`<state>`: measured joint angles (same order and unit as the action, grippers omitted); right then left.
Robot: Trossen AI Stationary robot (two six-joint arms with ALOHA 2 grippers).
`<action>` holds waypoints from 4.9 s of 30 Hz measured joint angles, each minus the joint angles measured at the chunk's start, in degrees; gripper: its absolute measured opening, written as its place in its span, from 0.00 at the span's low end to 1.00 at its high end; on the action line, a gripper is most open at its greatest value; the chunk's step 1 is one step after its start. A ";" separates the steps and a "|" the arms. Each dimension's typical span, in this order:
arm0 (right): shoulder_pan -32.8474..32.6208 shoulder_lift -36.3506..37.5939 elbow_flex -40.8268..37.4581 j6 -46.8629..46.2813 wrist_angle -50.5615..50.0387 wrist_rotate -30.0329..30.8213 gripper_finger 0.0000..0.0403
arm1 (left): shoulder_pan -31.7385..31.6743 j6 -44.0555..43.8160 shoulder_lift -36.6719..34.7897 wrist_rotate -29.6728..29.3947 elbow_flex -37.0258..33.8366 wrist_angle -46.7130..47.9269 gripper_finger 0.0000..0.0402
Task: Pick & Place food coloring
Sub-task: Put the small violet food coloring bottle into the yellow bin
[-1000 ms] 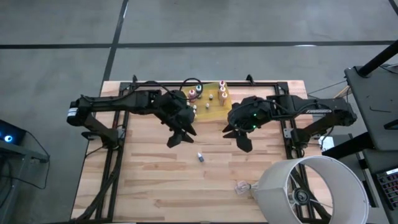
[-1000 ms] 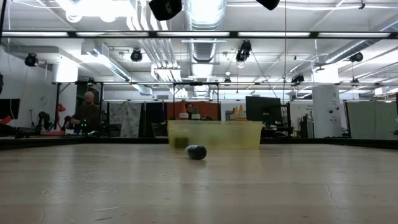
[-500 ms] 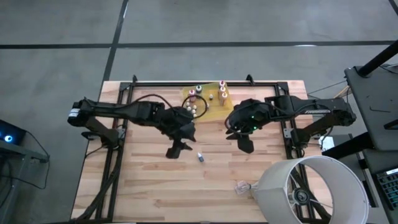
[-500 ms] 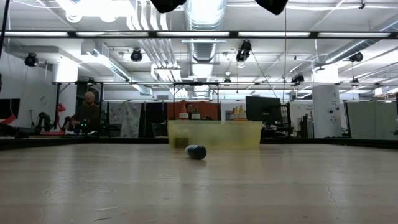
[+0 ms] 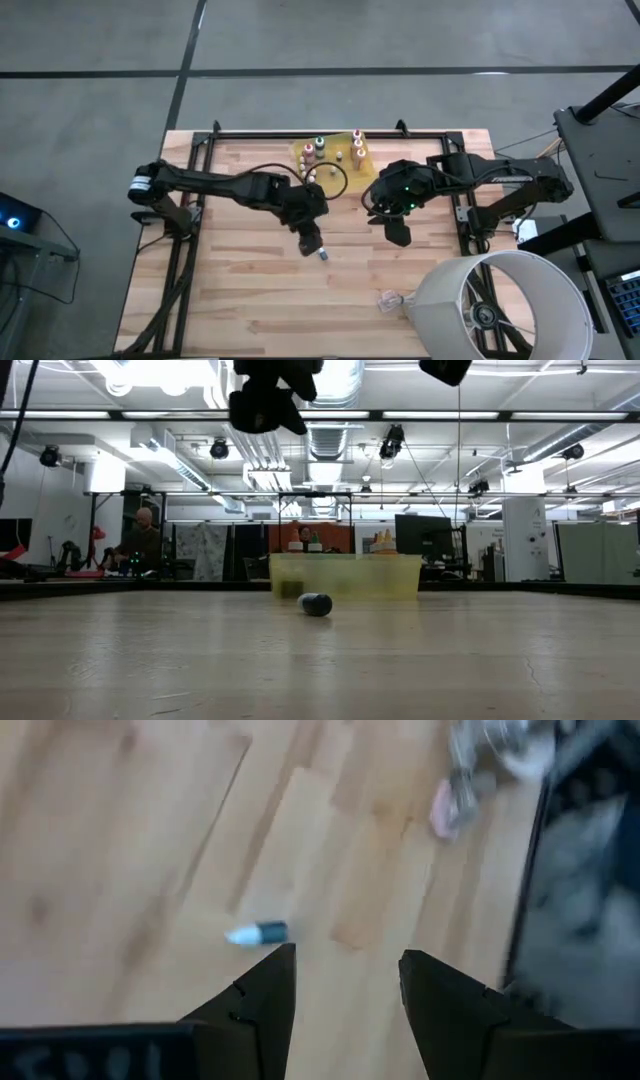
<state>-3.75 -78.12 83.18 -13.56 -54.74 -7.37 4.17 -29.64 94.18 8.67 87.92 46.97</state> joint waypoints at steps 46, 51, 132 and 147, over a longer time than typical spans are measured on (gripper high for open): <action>0.02 11.73 0.07 6.59 -13.68 10.57 0.23 | 4.11 -62.39 30.42 -5.40 31.31 27.54 0.37; 0.02 11.73 0.07 6.73 -13.68 10.54 0.22 | 4.64 -64.95 30.66 -7.07 28.78 23.96 0.37; 0.04 11.69 0.04 11.11 -10.39 10.54 0.21 | 2.42 -63.89 28.84 -3.86 15.12 3.94 0.14; 0.05 11.54 1.02 12.64 -4.12 10.39 0.30 | -1.04 -29.55 18.71 -1.83 24.88 4.09 0.14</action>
<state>-3.69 -66.59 84.20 -0.92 -58.86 3.03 3.12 -59.19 112.89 6.83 112.80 51.06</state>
